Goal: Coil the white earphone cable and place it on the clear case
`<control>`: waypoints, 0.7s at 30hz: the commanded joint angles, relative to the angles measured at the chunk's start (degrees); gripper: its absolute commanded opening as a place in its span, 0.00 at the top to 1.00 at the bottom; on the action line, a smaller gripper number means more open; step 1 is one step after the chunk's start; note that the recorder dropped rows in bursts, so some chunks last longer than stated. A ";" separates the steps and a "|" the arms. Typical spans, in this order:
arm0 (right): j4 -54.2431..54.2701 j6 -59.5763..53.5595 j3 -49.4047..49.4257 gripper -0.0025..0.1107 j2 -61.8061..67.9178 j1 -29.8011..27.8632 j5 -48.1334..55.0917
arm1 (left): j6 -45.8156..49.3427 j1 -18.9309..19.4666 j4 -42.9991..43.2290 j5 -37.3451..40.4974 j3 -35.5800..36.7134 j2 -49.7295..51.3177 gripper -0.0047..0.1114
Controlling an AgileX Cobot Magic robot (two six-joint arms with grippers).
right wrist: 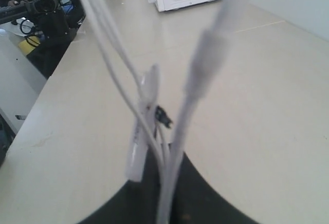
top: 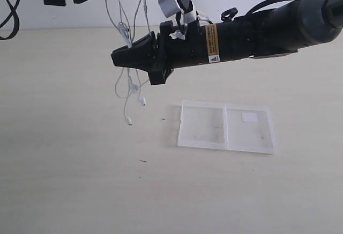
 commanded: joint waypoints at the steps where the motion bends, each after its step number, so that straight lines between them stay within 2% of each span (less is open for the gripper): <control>1: 0.99 1.62 -0.38 0.98 0.06 0.02 3.28 | 0.25 0.30 -1.80 -0.57 -0.27 -0.69 0.96; 9: -0.02 7.37 -0.38 0.98 -2.48 0.02 15.32 | 0.25 0.30 -1.01 -0.57 -0.27 -0.69 0.96; 14: -5.23 13.48 -0.38 0.98 -5.50 0.02 22.03 | 0.25 0.42 -0.37 -0.56 -0.27 -0.69 0.96; 21: -16.76 23.92 -0.38 0.98 -9.64 0.02 27.80 | 0.01 0.42 -1.50 5.76 0.03 -0.69 0.96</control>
